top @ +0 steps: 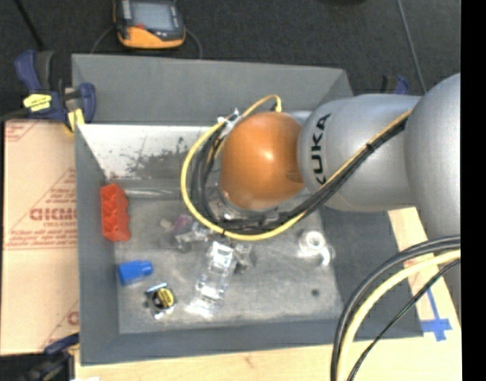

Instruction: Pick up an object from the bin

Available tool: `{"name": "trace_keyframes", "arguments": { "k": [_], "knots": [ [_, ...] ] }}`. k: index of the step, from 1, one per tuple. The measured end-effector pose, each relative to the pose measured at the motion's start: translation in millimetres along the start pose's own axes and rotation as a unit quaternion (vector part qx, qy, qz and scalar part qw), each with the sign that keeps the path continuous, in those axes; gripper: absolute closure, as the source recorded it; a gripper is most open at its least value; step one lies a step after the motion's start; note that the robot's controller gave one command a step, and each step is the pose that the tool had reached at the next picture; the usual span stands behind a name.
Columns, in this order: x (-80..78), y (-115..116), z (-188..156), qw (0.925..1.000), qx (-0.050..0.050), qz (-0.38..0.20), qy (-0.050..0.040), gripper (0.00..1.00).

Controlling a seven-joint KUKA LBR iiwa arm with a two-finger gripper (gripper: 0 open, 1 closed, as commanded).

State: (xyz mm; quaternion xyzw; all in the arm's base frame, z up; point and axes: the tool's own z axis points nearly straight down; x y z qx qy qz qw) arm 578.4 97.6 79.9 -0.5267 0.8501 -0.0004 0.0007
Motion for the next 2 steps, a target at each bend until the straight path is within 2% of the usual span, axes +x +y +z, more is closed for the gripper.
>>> {"name": "trace_keyframes", "arguments": {
  "k": [1, 2],
  "knots": [
    [-0.9, -0.2, -1.2, 1.0, 0.0, 0.002, -0.0013, 1.0],
    [13.4, 16.8, -130.7, 0.9999, 0.004, -0.016, -0.0026, 1.0]
  ]
}}
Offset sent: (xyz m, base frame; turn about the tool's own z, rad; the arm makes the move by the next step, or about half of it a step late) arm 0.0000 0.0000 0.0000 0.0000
